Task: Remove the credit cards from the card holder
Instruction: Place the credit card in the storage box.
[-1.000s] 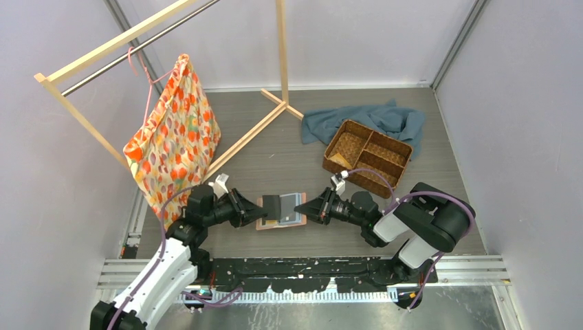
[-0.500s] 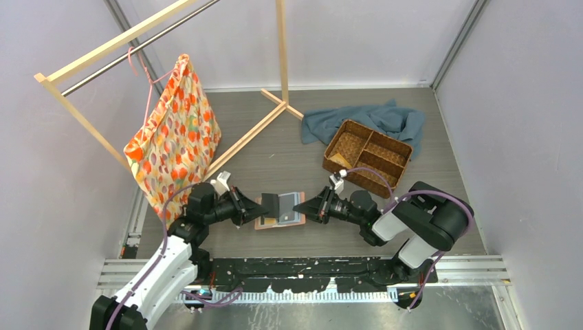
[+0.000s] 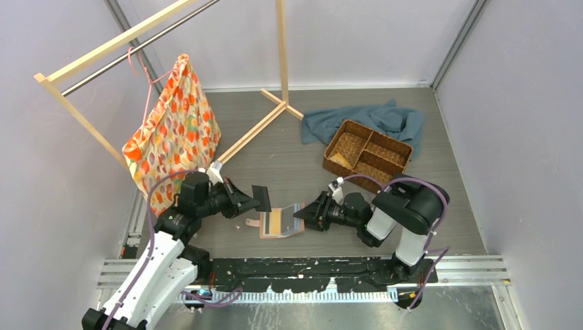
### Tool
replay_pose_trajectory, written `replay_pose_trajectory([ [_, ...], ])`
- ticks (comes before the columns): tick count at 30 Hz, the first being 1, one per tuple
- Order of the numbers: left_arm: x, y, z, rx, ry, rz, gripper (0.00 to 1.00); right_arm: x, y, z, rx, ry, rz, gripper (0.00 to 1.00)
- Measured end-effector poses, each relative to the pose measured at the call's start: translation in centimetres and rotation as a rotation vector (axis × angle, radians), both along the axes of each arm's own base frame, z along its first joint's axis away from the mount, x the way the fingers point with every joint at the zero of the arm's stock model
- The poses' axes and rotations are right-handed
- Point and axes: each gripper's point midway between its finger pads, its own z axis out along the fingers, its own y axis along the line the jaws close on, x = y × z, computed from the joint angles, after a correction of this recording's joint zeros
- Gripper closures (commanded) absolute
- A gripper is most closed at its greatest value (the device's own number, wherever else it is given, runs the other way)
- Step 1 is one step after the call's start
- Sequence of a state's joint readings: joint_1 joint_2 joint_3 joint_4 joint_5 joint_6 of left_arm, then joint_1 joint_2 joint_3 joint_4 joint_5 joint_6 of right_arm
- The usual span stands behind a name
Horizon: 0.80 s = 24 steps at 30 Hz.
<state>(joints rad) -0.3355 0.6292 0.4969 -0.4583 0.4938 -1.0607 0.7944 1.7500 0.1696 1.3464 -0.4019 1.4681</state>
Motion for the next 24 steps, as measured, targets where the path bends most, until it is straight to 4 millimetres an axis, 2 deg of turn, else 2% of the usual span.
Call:
replay_pose_trajectory([
  [3, -0.2, 0.2, -0.5, 0.027, 0.012, -0.008, 0.99, -0.3, -0.3, -2.0, -0.048, 0.04, 0.003, 0.37],
  [6, -0.4, 0.1, -0.9, 0.032, 0.025, -0.028, 0.99, -0.6, -1.0, -2.9, -0.094, 0.05, -0.007, 0.33],
  [9, -0.6, -0.3, -0.7, 0.014, 0.027, -0.06, 0.99, -1.3, -2.3, -3.2, -0.15, 0.049, -0.024, 0.29],
  [11, -0.6, -0.7, -0.3, -0.003, 0.009, -0.082, 0.99, -1.5, -3.1, -2.8, -0.194, 0.028, -0.035, 0.22],
  [14, -0.6, -1.2, 0.0, -0.022, 0.001, -0.116, 0.99, -1.1, -4.3, -0.3, -0.256, -0.06, -0.068, 0.08],
  [16, -0.6, -1.4, 0.0, -0.028, 0.005, -0.13, 1.0, -0.5, -5.5, 2.3, -0.292, -0.141, -0.114, 0.03],
  [18, -0.5, -1.6, 0.0, -0.037, 0.006, -0.15, 0.99, -0.1, -7.5, 6.0, -0.323, -0.244, -0.191, 0.02],
  [20, -0.3, -1.9, 0.2, -0.051, 0.001, -0.164, 0.99, 0.0, -9.2, 8.5, -0.34, -0.307, -0.247, 0.03],
  [22, 0.0, -2.4, 0.7, -0.078, -0.011, -0.174, 0.99, 0.0, -10.6, 10.3, -0.357, -0.348, -0.292, 0.02],
  [24, 0.3, -2.9, 1.4, -0.11, -0.028, -0.188, 0.99, 0.2, -11.2, 10.8, -0.399, -0.353, -0.305, 0.03],
])
